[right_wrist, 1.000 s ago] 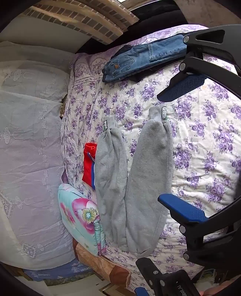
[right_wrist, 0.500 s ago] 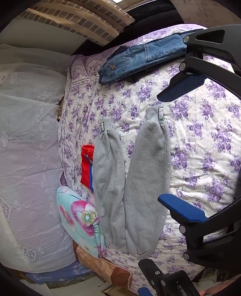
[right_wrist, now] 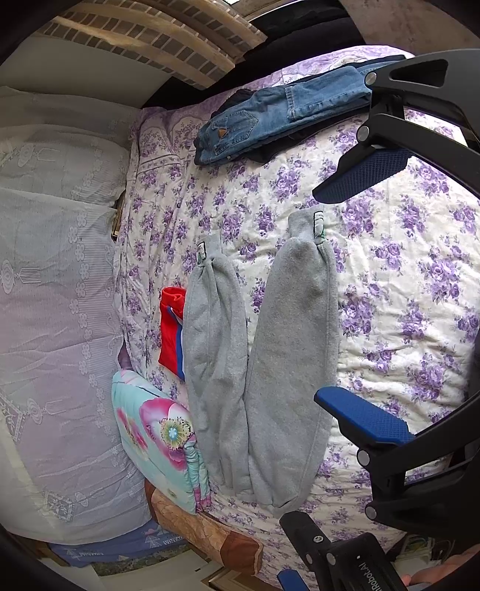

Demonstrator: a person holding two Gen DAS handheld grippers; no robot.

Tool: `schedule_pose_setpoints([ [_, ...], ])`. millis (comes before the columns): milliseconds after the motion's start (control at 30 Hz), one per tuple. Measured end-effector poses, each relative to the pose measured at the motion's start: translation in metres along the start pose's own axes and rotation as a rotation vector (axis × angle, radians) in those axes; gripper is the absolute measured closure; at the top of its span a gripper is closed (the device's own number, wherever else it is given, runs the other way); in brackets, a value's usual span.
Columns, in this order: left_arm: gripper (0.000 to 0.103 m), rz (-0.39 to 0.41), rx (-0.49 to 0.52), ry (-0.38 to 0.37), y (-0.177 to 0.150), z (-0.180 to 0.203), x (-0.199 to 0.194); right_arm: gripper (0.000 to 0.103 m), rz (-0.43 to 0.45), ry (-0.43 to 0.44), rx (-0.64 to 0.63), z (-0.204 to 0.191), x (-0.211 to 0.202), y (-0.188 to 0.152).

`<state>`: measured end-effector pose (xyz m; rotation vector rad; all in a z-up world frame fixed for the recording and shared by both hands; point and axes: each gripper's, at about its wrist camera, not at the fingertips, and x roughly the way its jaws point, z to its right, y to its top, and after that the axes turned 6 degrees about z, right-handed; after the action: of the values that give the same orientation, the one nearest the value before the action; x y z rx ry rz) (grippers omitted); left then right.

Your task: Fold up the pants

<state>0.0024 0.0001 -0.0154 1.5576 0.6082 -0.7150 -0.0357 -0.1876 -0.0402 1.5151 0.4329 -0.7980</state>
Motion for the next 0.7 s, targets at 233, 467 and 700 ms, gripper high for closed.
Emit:
schedule_pose_setpoints([
  [233,0.005,0.003,-0.001,0.001,-0.0008,0.0000,-0.0001,0.003,-0.001,0.004,0.000,0.0015,0.0001,0.0003],
  [467,0.005,0.002,-0.002,0.001,-0.0010,0.0001,-0.0002,0.003,-0.003,0.005,-0.001,0.0002,0.0000,0.0008],
  [700,0.005,0.002,-0.003,0.002,-0.0039,-0.0015,0.0000,0.003,-0.001,0.009,-0.002,-0.0048,-0.0007,-0.0004],
])
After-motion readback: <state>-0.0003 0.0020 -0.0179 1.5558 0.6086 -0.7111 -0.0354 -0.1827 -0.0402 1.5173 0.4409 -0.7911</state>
